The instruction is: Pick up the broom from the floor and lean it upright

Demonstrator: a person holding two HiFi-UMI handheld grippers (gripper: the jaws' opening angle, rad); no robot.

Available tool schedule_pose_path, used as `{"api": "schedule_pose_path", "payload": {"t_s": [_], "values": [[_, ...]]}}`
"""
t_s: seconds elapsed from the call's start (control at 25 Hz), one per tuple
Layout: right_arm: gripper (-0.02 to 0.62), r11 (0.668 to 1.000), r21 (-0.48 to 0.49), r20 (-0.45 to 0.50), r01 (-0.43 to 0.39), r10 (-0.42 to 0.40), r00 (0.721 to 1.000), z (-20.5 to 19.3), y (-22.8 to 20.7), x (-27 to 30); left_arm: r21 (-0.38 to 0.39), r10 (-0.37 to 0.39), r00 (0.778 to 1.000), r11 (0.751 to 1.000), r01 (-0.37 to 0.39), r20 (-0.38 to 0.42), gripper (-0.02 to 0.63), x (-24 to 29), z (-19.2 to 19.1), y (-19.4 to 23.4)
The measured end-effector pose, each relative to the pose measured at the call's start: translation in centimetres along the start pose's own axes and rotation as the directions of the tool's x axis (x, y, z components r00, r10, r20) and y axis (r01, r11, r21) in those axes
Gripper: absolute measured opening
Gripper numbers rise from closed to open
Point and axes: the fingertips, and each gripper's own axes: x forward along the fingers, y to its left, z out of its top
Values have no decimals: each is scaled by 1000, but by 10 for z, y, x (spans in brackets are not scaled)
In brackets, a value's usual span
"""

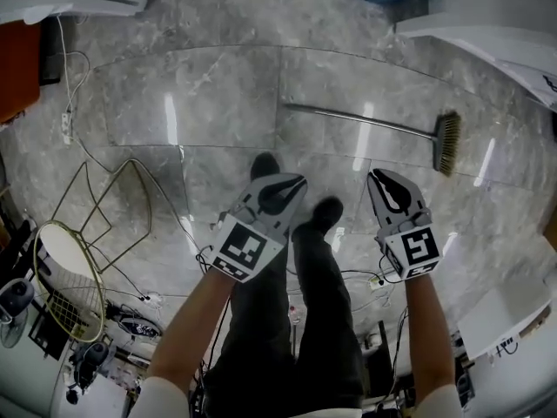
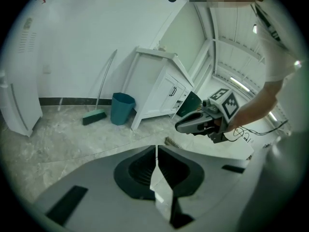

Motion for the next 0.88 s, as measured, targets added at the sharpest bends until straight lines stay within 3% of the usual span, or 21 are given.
{"api": "schedule_pose_path", "payload": {"t_s": [0.48, 0.88], "values": [[46, 993, -111, -10, -30, 29, 1000, -91, -35, 98, 45, 9, 1000, 999, -8, -27, 15, 62, -100, 64], [74, 967, -236, -56, -95, 84, 995, -151, -65, 174, 113, -74, 995, 990, 80, -61, 15, 120, -163, 93]]}}
